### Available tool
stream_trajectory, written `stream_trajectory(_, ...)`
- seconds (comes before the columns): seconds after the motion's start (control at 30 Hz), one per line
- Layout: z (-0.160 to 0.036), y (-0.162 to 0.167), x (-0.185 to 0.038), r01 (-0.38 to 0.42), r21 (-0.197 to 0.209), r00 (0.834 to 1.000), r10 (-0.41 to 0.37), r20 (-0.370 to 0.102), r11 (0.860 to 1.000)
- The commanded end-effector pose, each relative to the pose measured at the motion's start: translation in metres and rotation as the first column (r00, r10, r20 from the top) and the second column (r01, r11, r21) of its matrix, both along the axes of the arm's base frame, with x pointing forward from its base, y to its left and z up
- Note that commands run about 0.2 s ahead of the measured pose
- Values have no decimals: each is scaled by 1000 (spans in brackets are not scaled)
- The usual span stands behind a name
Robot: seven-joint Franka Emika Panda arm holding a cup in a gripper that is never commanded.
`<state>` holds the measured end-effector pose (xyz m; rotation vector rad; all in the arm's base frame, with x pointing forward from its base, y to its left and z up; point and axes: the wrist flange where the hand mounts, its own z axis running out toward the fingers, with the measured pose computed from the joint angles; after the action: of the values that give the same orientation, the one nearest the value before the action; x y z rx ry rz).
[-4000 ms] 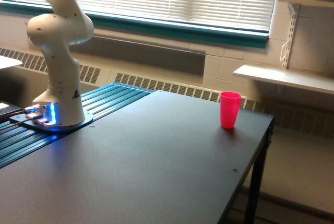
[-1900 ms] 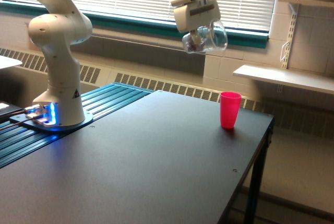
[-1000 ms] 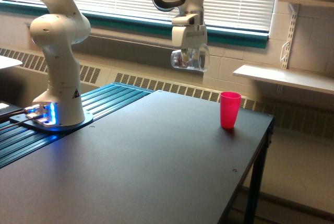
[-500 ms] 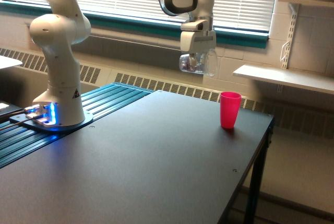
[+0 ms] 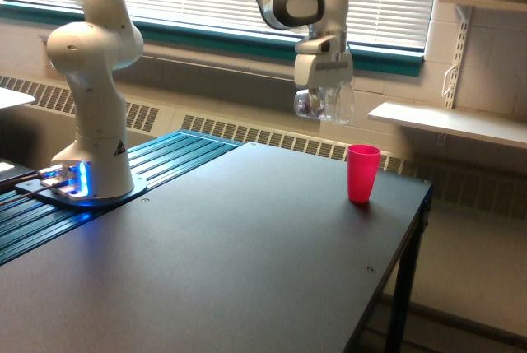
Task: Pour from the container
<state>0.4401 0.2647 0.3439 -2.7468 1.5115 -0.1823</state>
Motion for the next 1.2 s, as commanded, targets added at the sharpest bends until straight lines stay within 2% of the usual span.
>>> stream_trajectory(0.03, -20, 1, 7, 102, 0, 994, -102, -33, 995)
stream_trajectory(0.37, -31, 10, 21, 181, 4, 982, -180, -62, 983)
stream_trajectory(0.63, -25, 21, 31, 223, 12, 974, -223, -44, 975)
stream_trajectory(0.77, -25, 28, 31, 238, 9, 970, -238, -41, 971)
stream_trajectory(0.93, -30, 41, 24, 274, 21, 960, -272, -64, 962)
stream_trajectory(1.03, -32, 46, 20, 269, 33, 961, -266, -82, 962)
stream_trajectory(1.2, -35, 58, 10, 204, 23, 976, -202, -80, 979)
